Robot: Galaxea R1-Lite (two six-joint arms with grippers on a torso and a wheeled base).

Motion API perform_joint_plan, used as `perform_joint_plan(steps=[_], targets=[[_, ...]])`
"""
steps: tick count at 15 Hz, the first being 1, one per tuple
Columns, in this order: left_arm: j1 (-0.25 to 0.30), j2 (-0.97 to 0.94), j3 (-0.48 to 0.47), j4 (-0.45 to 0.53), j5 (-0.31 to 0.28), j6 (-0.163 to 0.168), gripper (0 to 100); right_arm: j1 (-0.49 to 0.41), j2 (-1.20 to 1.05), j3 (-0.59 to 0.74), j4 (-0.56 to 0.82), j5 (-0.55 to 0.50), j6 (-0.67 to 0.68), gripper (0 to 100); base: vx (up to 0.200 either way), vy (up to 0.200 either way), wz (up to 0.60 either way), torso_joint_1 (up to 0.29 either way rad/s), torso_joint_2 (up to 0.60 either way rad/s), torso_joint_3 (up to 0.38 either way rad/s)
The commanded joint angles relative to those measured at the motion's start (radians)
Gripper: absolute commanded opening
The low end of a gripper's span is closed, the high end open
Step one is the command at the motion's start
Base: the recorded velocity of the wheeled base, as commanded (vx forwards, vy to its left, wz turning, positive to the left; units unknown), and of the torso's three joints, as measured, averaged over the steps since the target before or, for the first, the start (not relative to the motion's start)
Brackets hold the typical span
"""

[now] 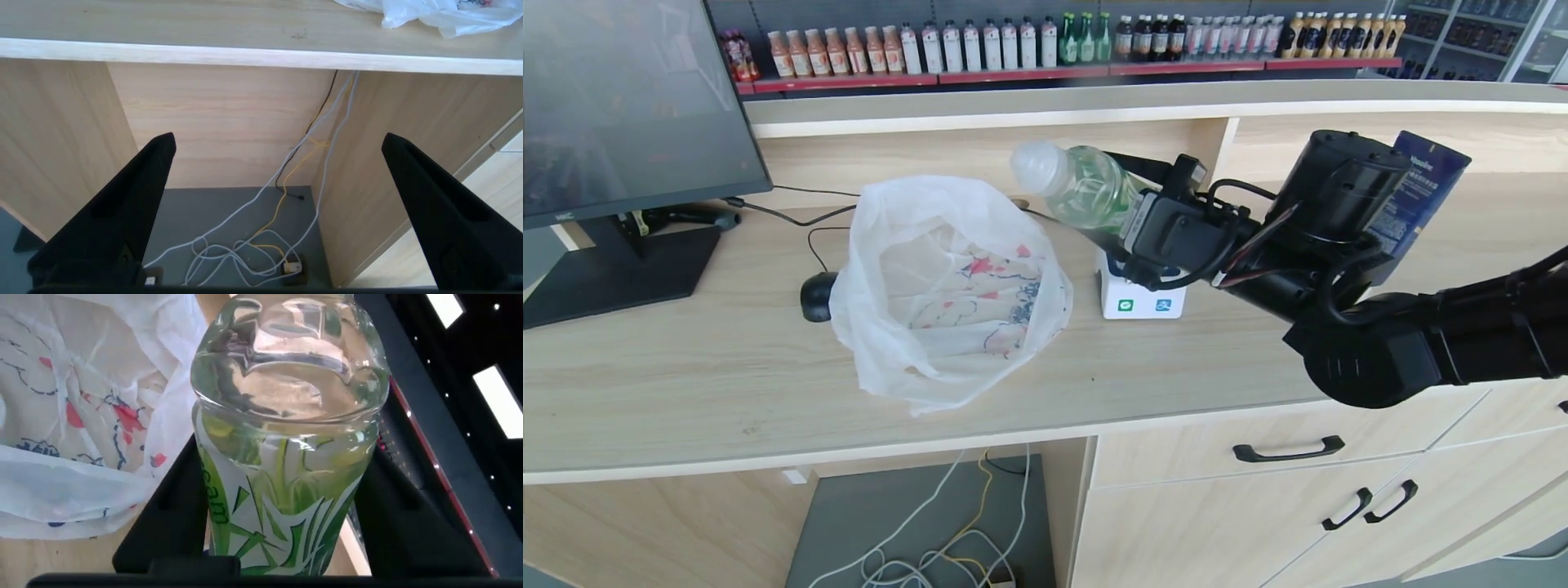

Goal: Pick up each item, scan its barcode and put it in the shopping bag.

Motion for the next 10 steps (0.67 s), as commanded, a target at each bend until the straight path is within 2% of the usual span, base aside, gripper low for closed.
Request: perform_joint_plan(steps=[1, 10], targets=[[0.000, 0.000, 0.000, 0.000, 0.000, -0.001, 100, -0.053, 0.002, 0.000, -0.001, 0.016, -0.003, 0, 0.000, 0.000, 0.00, 0.000, 0.00, 0.000], [0.001, 0.000, 0.000, 0.000, 0.000, -0.001, 100, -0.071, 0.022, 0.022, 0.001, 0.051, -0.021, 0, 0.000, 0.000, 0.00, 0.000, 0.00, 0.000]])
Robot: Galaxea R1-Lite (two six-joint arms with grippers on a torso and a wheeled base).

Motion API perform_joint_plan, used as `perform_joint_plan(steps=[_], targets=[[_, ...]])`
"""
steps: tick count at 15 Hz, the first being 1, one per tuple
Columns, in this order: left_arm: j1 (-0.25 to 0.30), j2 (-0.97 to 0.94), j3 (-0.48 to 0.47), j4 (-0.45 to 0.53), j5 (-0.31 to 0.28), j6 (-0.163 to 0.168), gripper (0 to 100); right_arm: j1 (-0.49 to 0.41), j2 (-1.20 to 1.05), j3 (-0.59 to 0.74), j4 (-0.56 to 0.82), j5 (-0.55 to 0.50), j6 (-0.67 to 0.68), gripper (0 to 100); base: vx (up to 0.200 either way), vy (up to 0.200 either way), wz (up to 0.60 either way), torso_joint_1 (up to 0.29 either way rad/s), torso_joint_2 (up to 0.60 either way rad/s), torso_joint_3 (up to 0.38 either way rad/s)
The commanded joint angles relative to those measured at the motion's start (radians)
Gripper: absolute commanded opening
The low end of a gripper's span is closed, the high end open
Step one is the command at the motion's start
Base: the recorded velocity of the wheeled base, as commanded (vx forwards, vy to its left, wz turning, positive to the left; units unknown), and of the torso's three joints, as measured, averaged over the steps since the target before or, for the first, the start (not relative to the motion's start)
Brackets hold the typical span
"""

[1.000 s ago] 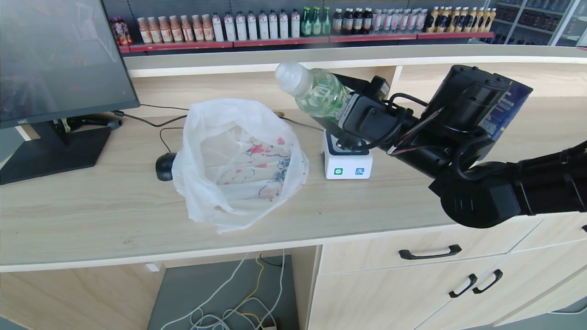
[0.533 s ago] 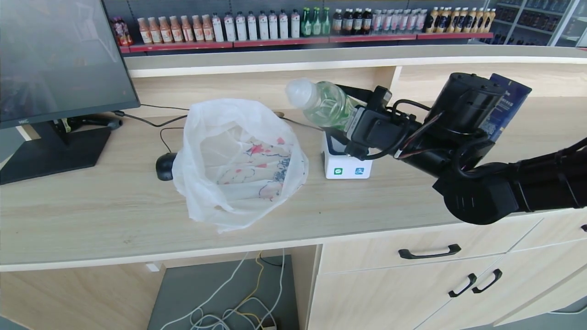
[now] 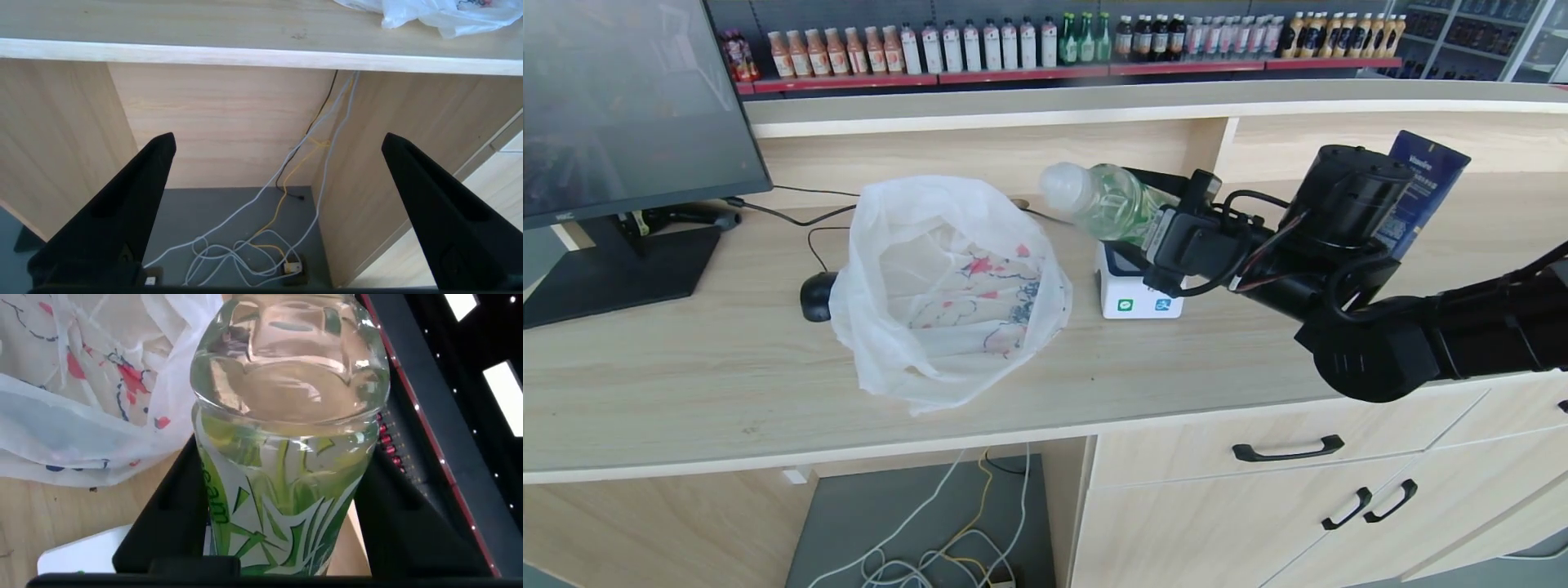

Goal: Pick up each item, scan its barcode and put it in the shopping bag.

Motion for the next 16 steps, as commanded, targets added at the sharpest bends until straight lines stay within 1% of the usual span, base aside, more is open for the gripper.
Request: perform_joint_plan(steps=[1, 16], targets=[[0.000, 0.000, 0.000, 0.000, 0.000, 0.000, 100, -0.001, 0.006, 0.001, 0.000, -0.001, -0.001, 0, 0.000, 0.000, 0.00, 0.000, 0.00, 0.000], [0.001, 0.000, 0.000, 0.000, 0.000, 0.000, 100, 0.005, 0.011, 0.001, 0.011, -0.006, -0.008, 0, 0.000, 0.000, 0.00, 0.000, 0.00, 0.000]])
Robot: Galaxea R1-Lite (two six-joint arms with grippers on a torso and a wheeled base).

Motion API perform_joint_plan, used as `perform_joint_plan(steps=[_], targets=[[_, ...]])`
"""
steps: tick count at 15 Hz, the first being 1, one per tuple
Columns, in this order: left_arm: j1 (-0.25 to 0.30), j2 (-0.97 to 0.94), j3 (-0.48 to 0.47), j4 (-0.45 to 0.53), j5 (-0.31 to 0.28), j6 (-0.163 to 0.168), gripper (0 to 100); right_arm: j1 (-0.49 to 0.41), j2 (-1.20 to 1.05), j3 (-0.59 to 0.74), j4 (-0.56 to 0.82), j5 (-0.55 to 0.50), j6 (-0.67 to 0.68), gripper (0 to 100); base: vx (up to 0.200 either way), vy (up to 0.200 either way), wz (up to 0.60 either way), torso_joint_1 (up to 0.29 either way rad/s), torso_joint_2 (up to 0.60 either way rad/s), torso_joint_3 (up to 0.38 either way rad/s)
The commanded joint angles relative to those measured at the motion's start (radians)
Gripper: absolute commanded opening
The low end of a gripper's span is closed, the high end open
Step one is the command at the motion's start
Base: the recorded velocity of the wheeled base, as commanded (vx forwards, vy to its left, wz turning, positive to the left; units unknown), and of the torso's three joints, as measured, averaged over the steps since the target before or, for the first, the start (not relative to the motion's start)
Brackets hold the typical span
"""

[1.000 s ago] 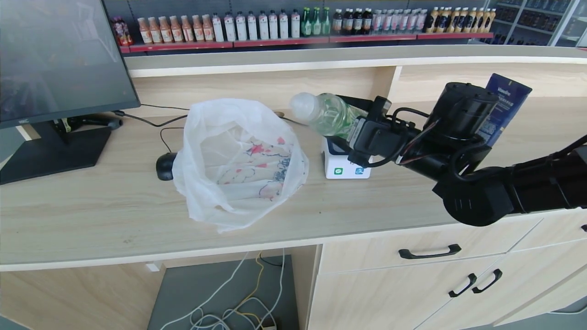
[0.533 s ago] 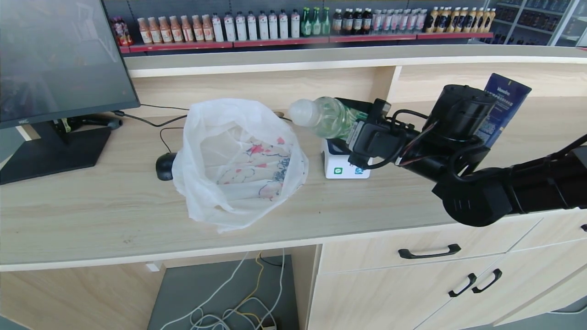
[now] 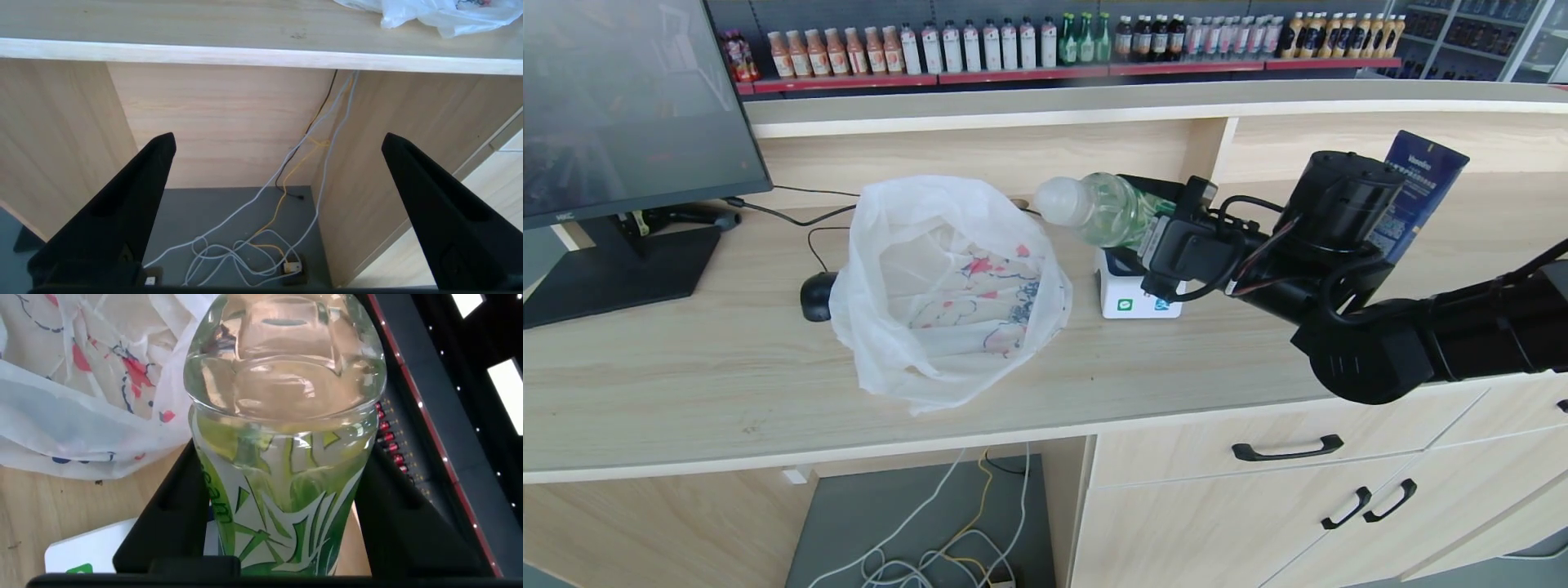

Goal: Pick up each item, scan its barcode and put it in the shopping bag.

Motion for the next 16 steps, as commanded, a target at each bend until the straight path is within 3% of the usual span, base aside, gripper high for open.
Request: perform_joint_plan(steps=[1, 16], targets=[[0.000, 0.000, 0.000, 0.000, 0.000, -0.001, 100, 0.000, 0.001, 0.000, 0.000, -0.001, 0.000, 0, 0.000, 0.000, 0.00, 0.000, 0.00, 0.000], [0.001, 0.000, 0.000, 0.000, 0.000, -0.001, 100, 0.034, -0.005, -0.038, 0.001, -0.031, 0.029, 0, 0.000, 0.000, 0.00, 0.000, 0.00, 0.000]])
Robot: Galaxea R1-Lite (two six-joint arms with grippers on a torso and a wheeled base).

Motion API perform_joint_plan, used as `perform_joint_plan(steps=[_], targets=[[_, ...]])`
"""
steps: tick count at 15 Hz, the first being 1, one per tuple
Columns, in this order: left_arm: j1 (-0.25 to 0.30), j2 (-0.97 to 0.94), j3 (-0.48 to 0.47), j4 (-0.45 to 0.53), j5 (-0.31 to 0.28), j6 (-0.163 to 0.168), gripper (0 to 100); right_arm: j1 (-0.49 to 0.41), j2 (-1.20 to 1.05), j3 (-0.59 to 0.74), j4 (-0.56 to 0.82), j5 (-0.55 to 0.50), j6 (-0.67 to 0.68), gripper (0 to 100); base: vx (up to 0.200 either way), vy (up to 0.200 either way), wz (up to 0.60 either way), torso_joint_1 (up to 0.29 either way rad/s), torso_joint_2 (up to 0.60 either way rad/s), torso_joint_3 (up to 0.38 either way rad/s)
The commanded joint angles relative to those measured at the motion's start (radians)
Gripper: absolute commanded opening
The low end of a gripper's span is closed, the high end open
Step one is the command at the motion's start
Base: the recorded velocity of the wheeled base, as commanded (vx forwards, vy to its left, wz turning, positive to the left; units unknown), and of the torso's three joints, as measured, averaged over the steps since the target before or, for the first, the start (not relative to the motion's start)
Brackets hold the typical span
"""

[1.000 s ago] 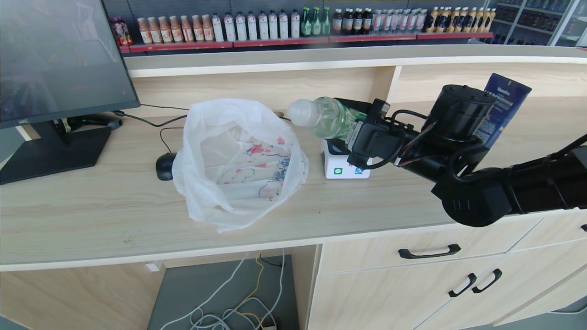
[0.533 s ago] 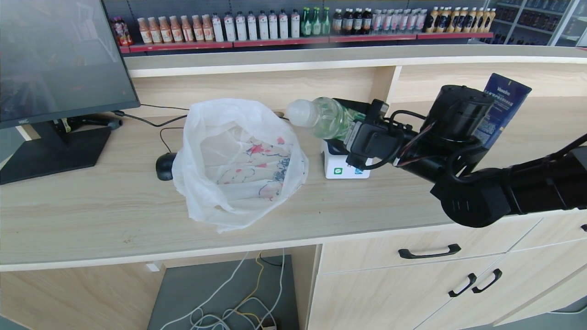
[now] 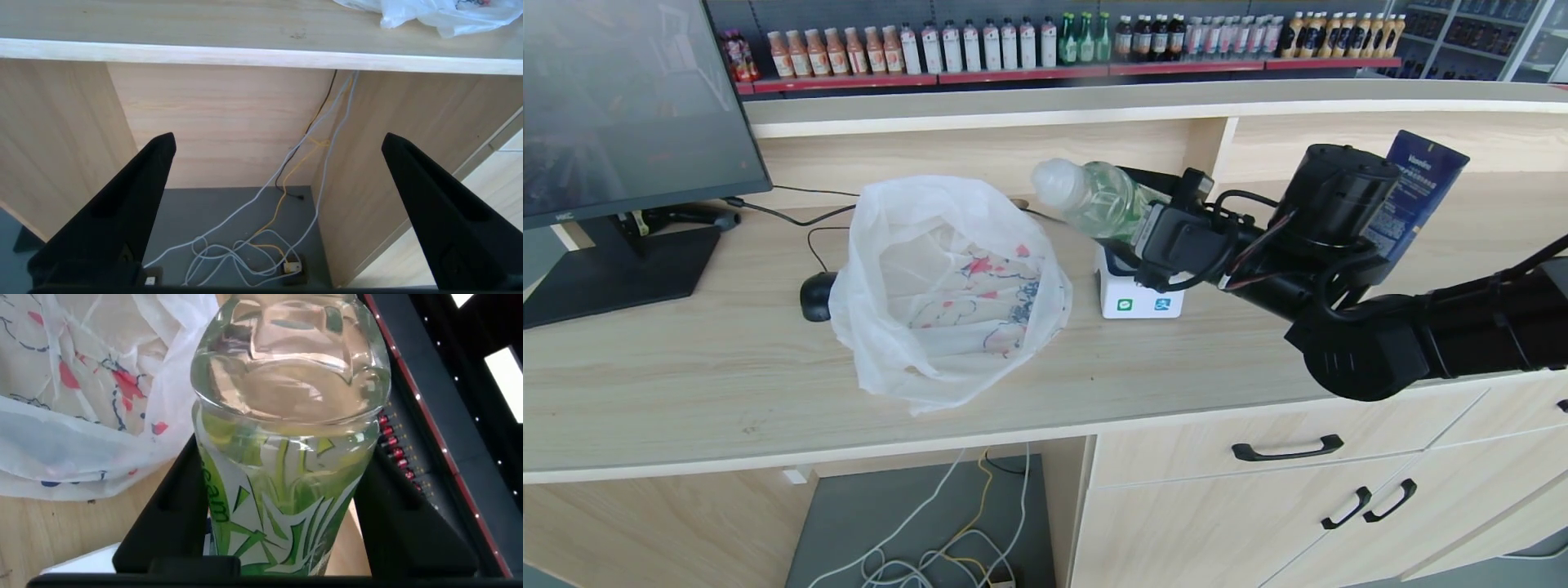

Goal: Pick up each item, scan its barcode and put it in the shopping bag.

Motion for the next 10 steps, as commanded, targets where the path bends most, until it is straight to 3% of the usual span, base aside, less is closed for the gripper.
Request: perform_joint_plan(steps=[1, 4, 10], targets=[[-0.001, 0.000, 0.000, 0.000, 0.000, -0.001, 100, 0.012, -0.007, -0.015, -0.002, -0.012, 0.014, 0, 0.000, 0.000, 0.00, 0.000, 0.00, 0.000], [0.001, 0.000, 0.000, 0.000, 0.000, -0.001, 100, 0.060, -0.019, -0.067, -0.004, -0.110, 0.144, 0, 0.000, 0.000, 0.00, 0.000, 0.00, 0.000], [-0.001, 0.000, 0.000, 0.000, 0.000, -0.001, 100, 0.083, -0.094, -0.052, -0.010, -0.287, 0.386, 0, 0.000, 0.000, 0.00, 0.000, 0.00, 0.000]])
